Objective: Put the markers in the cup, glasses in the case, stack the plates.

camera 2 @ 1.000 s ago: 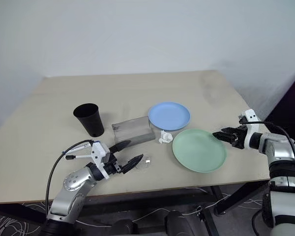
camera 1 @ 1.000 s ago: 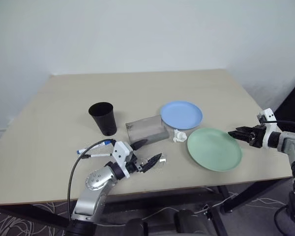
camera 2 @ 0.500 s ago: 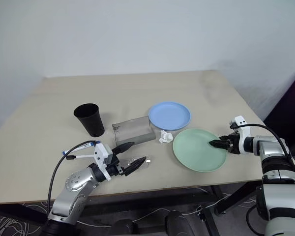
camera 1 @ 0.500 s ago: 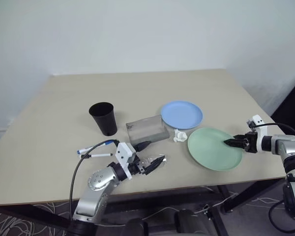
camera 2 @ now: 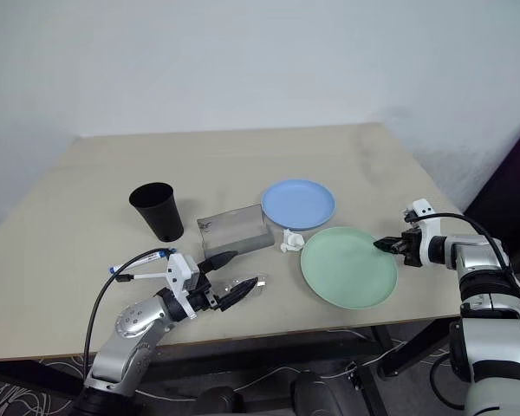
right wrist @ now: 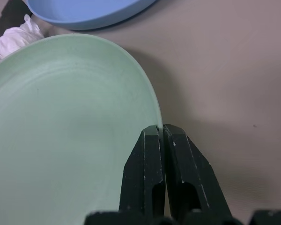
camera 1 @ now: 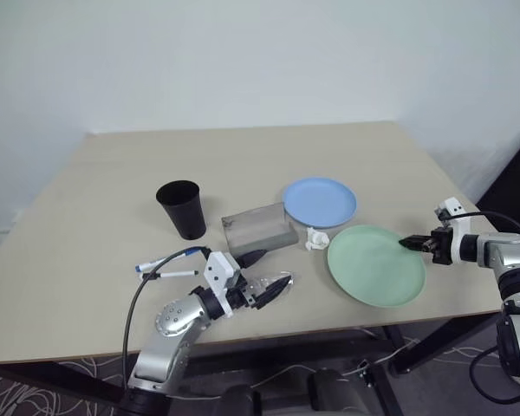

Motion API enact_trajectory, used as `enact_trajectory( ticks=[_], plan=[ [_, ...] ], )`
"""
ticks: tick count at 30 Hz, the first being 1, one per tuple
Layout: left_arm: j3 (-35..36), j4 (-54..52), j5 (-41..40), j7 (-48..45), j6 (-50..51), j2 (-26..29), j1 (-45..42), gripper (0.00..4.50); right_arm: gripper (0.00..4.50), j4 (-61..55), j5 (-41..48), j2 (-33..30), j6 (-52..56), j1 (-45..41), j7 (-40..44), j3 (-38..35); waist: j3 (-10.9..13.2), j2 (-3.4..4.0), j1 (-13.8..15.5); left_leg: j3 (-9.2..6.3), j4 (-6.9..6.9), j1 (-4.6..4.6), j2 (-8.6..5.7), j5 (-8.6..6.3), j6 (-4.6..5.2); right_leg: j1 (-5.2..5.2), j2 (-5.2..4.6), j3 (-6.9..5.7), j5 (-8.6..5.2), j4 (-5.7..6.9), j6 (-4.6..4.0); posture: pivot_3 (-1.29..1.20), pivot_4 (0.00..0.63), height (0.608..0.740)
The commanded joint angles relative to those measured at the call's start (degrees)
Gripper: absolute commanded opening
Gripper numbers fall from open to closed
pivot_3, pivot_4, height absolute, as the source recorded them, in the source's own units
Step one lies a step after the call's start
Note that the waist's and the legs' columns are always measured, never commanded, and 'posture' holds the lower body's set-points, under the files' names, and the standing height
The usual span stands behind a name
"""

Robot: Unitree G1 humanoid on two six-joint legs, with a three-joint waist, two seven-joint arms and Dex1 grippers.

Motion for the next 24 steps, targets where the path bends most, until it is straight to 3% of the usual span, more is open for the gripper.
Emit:
enact_trajectory(
  ticks=[1,4,10,19,24],
  plan=[
    [0.12,-0.93,0.33,0.07,-1.13,0.05,-0.69,4.19,0.01,-4.7,5.07,0.27,2.74,-2.96,4.05,-3.96,0.0,0.0,-0.07,0.02,0.0,0.0,0.0,0.0,0.0,-0.02,0.0,0.02,0.0,0.01,0.0,0.0,0.0,0.737],
    [0.08,-0.8,0.32,-0.02,-1.16,0.07,-0.72,4.19,0.01,-8.02,7.08,1.08,5.09,-3.76,5.22,-5.11,0.0,0.01,-0.27,0.04,-0.01,0.0,0.02,0.0,0.01,-0.03,0.01,0.03,0.0,0.03,0.01,0.0,0.0,0.737],
    [0.19,0.08,0.18,-0.48,-1.29,0.15,-1.55,4.19,0.01,-9.42,7.1,5.42,8.82,-11.27,-3.95,-5.87,-0.01,0.03,-0.58,0.06,0.0,-0.03,0.03,0.01,0.01,-0.11,0.01,0.03,0.01,0.05,0.01,0.0,0.0,0.737],
    [0.19,1.67,0.43,-0.79,-1.76,0.03,-3.39,4.19,0.01,11.98,6.16,14.4,4.55,-27.88,-37.04,-13.78,-0.02,0.01,-1.19,0.0,-0.21,-0.1,0.02,0.01,0.03,-0.2,0.01,0.03,0.02,0.01,0.02,0.0,0.0,0.737],
    [0.5,1.46,0.64,-0.26,-2.22,0.06,-3.38,4.19,0.01,16.42,5.16,17.84,-1.11,-29.82,-43.51,-15.35,-0.02,0.02,-1.23,-0.01,-0.38,-0.15,0.0,-0.1,0.21,-0.25,0.01,0.07,0.04,-0.05,0.18,0.0,0.0,0.737]
  ],
)
